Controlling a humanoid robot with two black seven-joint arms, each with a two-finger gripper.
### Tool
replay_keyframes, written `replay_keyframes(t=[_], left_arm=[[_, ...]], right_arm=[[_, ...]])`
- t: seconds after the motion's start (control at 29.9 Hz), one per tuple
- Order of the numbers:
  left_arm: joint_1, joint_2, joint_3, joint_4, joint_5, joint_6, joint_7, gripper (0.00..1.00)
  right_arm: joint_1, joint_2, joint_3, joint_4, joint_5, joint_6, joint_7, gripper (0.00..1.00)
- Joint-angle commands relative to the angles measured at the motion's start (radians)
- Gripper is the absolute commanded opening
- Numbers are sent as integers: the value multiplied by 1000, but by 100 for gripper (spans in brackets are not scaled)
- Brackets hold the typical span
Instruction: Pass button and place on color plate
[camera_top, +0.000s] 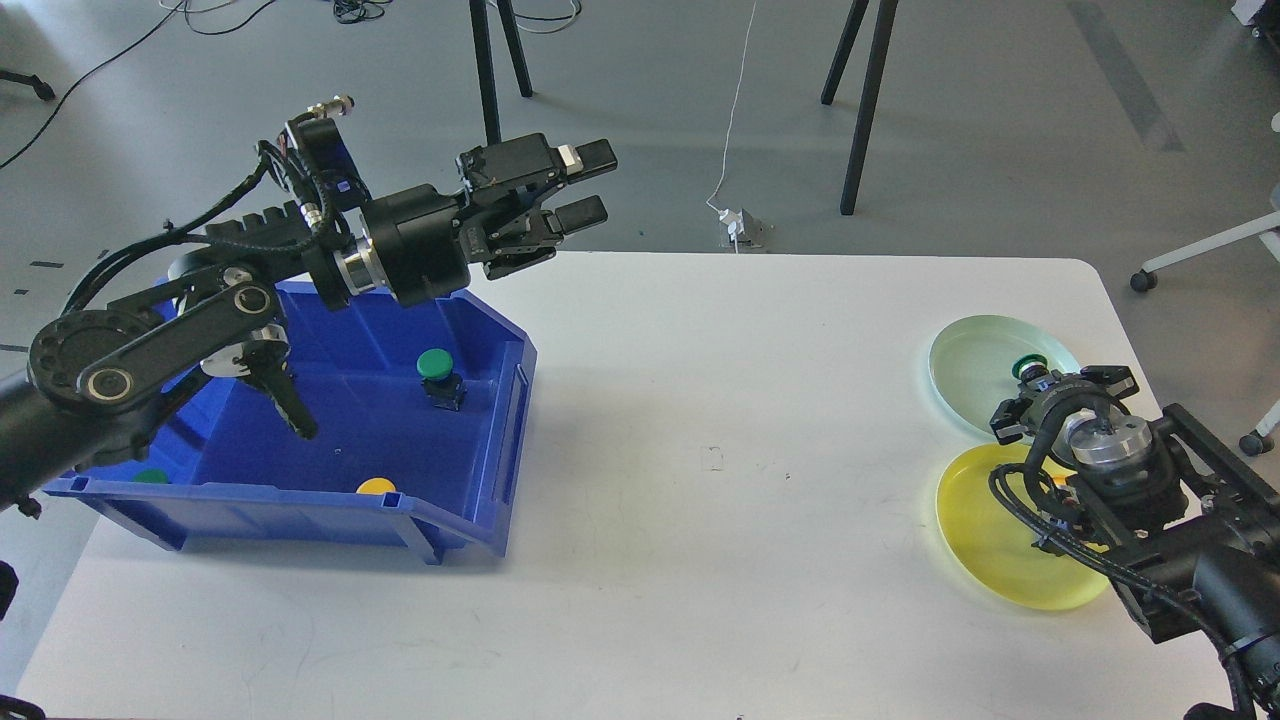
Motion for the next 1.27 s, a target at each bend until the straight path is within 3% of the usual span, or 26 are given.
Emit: replay_keyframes(t=[0.0,0.1,0.17,0.2,0.23,0.37,0.5,0.6,0.77,1.0,1.24], left_arm=[[0,-1,0,0,0,0,0,79],[0,1,0,0,0,0,0,79],[0,-1,0,0,0,0,0,79],[0,-1,0,0,0,0,0,79],[0,-1,0,0,0,0,0,79],[0,-1,0,0,-1,0,0,80],[0,-7,-12,24,-66,0,0,81],[0,8,-41,90,-200,0,0,85],[27,54,-48,152,-324,0,0,88],[149,93,-130,170,-426,0,0,91],[178,88,-137,178,-436,0,0,93]], right_arm=[[12,3,-3,-8,-1,0,-15,28],[13,3,0,-6,1,0,-16,57],[13,3,2,1,1,0,-15,68],[13,3,2,4,1,0,-15,77],[13,3,2,10,1,0,-15,96],[6,2,-3,72,-1,0,-10,97],[-19,-24,-46,259,-31,0,-12,98],[-37,-114,-127,407,-120,19,-12,98],[-60,-226,-187,509,-248,434,-7,98],[-2,-343,-204,492,-257,938,24,98],[52,-294,-196,426,-245,975,25,97]])
